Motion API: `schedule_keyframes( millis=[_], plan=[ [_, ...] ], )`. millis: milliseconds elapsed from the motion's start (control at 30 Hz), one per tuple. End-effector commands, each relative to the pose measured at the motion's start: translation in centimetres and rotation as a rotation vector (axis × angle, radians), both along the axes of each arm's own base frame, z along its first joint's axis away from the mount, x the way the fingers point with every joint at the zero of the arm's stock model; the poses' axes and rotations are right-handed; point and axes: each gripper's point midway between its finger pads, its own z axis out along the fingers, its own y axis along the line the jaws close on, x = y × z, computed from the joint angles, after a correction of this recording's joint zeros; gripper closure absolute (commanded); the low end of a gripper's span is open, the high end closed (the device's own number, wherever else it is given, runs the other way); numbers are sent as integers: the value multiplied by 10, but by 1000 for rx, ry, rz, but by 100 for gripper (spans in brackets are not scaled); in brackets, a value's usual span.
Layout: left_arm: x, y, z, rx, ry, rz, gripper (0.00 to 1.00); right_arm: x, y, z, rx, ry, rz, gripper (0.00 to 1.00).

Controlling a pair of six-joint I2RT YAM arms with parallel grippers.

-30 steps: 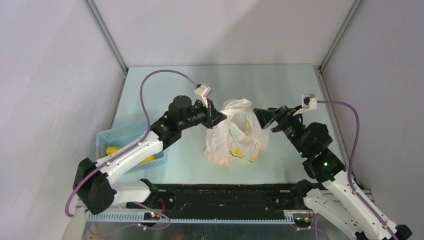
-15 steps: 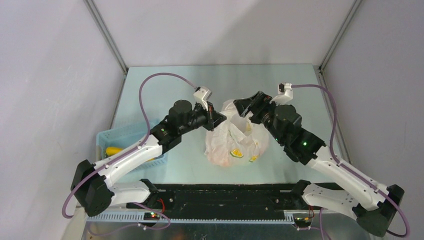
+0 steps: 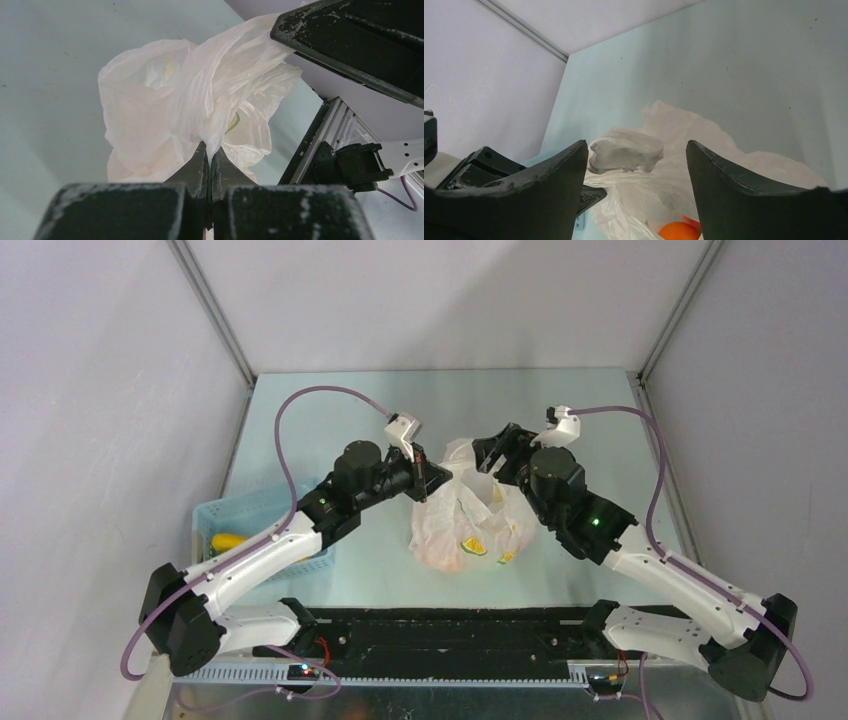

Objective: Place the fake fruits into the plastic bag and tie a complex knot
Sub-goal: Tie the plastic bag at the center of the board.

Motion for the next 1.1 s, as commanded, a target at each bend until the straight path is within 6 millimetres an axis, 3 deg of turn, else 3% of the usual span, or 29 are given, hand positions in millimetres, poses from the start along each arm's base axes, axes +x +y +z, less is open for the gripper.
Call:
schedule_keyframes(
  millis=[0,200,267,400,500,567,633,767,900,967,1067],
  plan=[
    [0,0,18,-24,-59,0,100,6,4,34,35,-88,10,28],
    [-1,-1,17,-21,-58,-7,100,9,6,36,-18,-125,18,54],
    [0,-2,17,-19,-57,-9,100,8,8,40,-31,-156,30,76],
    [3,-2,17,-18,-40,6,100,-7,20,55,-55,-253,93,98],
    [5,-2,18,-25,-16,26,100,-25,30,61,-70,-305,138,100],
    [5,-1,18,-27,-3,36,100,-36,32,53,-70,-298,156,100],
    [6,-1,19,-31,4,44,100,-46,34,38,-65,-273,171,100],
    [6,-1,18,-37,18,44,100,-63,36,-9,-61,-163,192,100],
    [0,-4,20,-50,22,5,100,-70,33,-49,-68,-62,175,100],
    [-4,-5,19,-53,22,-18,100,-69,30,-63,-83,-49,158,100],
    [-10,-6,18,-52,23,-46,100,-64,27,-64,-105,-87,131,100]
  ],
)
